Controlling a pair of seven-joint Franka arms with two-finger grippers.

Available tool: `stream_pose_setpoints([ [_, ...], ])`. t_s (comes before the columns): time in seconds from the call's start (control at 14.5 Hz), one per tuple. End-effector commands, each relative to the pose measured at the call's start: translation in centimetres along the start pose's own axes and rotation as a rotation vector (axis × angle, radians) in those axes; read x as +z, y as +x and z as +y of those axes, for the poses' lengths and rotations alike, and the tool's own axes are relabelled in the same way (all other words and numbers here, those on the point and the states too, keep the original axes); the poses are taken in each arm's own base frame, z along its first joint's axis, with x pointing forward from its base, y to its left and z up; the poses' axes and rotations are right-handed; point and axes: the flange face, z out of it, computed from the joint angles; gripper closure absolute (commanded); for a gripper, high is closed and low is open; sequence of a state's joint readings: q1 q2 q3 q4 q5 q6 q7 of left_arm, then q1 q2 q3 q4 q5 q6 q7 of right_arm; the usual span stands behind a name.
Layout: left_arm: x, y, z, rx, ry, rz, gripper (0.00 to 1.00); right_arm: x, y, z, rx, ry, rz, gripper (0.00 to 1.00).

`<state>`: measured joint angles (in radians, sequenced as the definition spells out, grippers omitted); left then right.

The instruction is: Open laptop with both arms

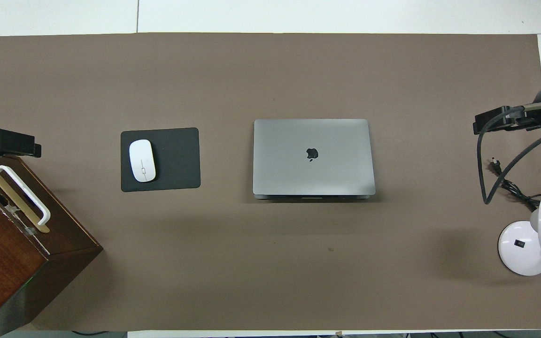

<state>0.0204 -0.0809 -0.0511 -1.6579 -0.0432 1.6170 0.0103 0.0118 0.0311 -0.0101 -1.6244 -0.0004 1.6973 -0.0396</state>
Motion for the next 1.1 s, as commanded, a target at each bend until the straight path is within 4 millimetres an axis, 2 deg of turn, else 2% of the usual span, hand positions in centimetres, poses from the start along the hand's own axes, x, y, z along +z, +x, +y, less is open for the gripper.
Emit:
stream_pose_setpoints([
  [0.0, -0.18, -0.15, -0.13, -0.008, 0.022, 0.018, 0.00, -0.42, -0.35, -0.28, 0.021, 0.020, 0.014, 0.00],
  [0.21, -0.19, -0.25, -0.53, -0.009, 0.022, 0.011, 0.00, -0.43, -0.33, -0.28, 0.021, 0.020, 0.016, 0.00],
  [0.34, -0.27, -0.13, -0.13, -0.005, 0.022, 0.021, 0.00, -0.46, -0.30, -0.29, 0.020, 0.021, 0.019, 0.00],
  [0.48, -0.29, -0.16, -1.02, -0.020, 0.023, 0.020, 0.00, -0.39, -0.31, -0.28, 0.019, 0.020, 0.017, 0.00],
  [0.82, -0.20, -0.16, -0.51, -0.015, 0.027, 0.018, 0.00, -0.37, -0.33, -0.12, 0.018, 0.021, 0.016, 0.00],
  [0.89, -0.16, -0.11, -0.51, -0.014, 0.027, 0.021, 0.10, -0.39, -0.31, -0.20, 0.017, 0.021, 0.017, 0.00],
  [1.03, -0.32, 0.06, -0.59, -0.013, 0.027, 0.038, 0.71, -0.39, -0.31, -0.11, 0.017, 0.021, 0.017, 0.00],
])
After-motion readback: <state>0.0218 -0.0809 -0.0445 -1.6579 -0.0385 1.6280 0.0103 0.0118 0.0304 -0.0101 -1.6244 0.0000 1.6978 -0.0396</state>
